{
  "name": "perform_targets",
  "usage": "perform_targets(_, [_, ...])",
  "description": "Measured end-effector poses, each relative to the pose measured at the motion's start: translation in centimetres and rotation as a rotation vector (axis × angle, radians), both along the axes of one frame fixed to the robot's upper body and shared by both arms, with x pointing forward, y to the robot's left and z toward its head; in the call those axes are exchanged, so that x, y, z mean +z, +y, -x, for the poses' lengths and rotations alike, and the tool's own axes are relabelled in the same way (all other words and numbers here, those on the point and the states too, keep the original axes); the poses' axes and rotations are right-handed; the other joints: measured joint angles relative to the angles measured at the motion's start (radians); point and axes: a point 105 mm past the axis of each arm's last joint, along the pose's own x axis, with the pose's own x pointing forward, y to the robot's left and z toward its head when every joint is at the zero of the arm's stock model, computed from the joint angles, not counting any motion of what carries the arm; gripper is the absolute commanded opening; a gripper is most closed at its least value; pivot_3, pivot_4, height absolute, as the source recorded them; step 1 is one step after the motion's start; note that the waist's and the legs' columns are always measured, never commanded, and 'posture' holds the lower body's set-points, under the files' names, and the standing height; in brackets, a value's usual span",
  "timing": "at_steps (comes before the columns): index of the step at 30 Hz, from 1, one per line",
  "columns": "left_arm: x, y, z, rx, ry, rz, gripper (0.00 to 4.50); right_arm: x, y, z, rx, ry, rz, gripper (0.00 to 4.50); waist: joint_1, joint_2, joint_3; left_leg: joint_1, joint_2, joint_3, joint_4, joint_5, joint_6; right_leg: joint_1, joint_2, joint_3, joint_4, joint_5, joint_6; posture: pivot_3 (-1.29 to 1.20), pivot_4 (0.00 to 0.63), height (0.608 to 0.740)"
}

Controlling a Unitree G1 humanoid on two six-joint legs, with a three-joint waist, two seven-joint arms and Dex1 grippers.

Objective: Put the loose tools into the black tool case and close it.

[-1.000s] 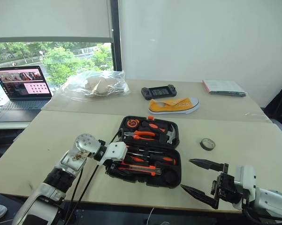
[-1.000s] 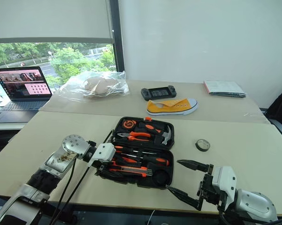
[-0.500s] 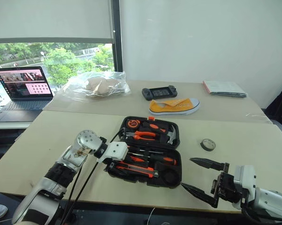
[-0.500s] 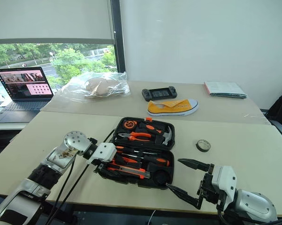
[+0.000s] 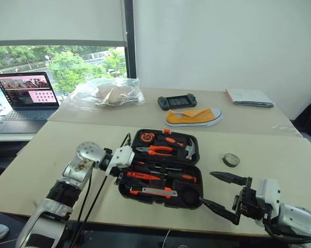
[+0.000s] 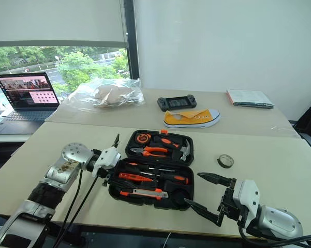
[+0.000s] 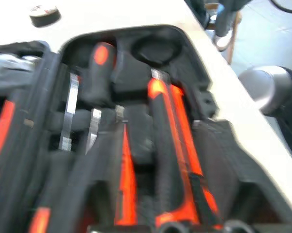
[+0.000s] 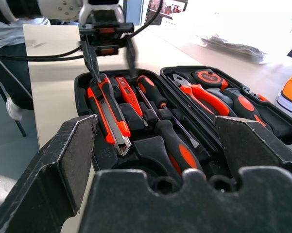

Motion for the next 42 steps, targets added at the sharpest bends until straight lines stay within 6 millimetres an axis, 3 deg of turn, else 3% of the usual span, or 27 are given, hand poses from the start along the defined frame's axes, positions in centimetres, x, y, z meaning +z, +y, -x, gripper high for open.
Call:
perform_targets(2, [-0.2,-0.2,0.1,-0.011,-0.014,0.006,0.43,0.0,0.1,0.0,-0.002,0.000,-0.010,4.50,0.004,0.000,0.000,-0.001,0.000,-0.001,0.001,0.000,0.000,0.000,0.000,-0.001,0.000,0.000,0.000,0.00,0.150,0.740])
perform_targets(4, [-0.3,-0.7,0.0,-0.010,-0.039,0.016,0.02,-0.2,0.2,0.0,-0.003,0.000,-0.009,4.50,0.004,0.000,0.000,0.000,0.000,-0.001,0.001,0.000,0.000,0.001,0.000,-0.001,0.000,0.000,0.000,0.00,0.150,0.740])
perform_targets(19, [-2.8,-1.6,-0.8,0.078,-0.079,-0.031,0.02,-0.4,0.3,0.0,-0.008,0.006,-0.013,4.50,0.002,0.004,-0.005,0.005,-0.001,-0.003,0.000,-0.004,0.007,0.006,0.000,0.001,0.000,-0.002,0.004,0.00,0.150,0.740])
perform_targets(28, [-2.8,-2.2,-0.8,0.128,-0.064,-0.006,0.02,-0.2,-0.7,-0.1,-0.073,0.002,-0.017,4.50,0.016,0.009,-0.011,0.012,-0.002,-0.004,0.000,-0.007,0.012,0.014,-0.002,0.000,-0.002,-0.003,0.007,0.00,0.150,0.740])
perform_targets(30, [-3.1,-2.0,-0.3,0.167,0.012,0.082,0.53,-0.3,-2.0,0.1,-0.133,0.026,-0.020,4.50,0.015,0.009,-0.010,0.010,-0.001,-0.005,0.000,-0.008,0.013,0.012,-0.004,0.000,-0.002,-0.003,0.007,0.00,0.150,0.740])
perform_targets(31, [-2.7,-2.0,-0.3,0.182,0.025,0.138,0.65,-0.5,-2.6,0.4,-0.157,0.038,-0.019,4.50,0.015,0.009,-0.010,0.007,-0.001,-0.005,0.000,-0.007,0.012,0.010,-0.004,0.000,-0.002,-0.002,0.005,0.00,0.150,0.740])
perform_targets(32, [-1.9,-1.6,-0.5,0.197,0.025,0.191,1.06,-0.7,-3.4,0.7,-0.191,0.054,-0.017,4.50,0.014,0.008,-0.010,0.004,-0.001,-0.006,0.000,-0.007,0.011,0.006,-0.004,0.000,-0.001,-0.001,0.002,0.00,0.150,0.740])
perform_targets(37, [2.9,4.0,-0.8,0.286,-0.015,0.305,2.69,-2.8,-8.8,2.5,-0.447,0.116,-0.025,4.50,0.002,0.009,-0.010,0.000,-0.001,-0.008,-0.001,-0.001,0.001,0.003,0.000,-0.002,-0.002,-0.001,0.001,0.00,0.150,0.740])
perform_targets(40, [3.1,6.6,-1.3,0.358,-0.021,0.292,3.76,-3.8,-11.0,2.6,-0.553,0.129,-0.019,4.50,-0.004,0.011,-0.009,0.001,-0.001,-0.007,-0.001,-0.002,0.002,0.004,-0.001,0.000,-0.002,-0.005,0.008,0.00,0.150,0.740])
perform_targets(42, [2.7,7.6,-1.7,0.412,0.000,0.307,4.47,-3.3,-11.4,1.8,-0.575,0.101,-0.011,4.50,-0.008,0.011,-0.008,0.001,-0.002,-0.007,-0.001,-0.004,0.007,0.003,-0.001,0.001,-0.001,-0.004,0.008,0.00,0.150,0.740])
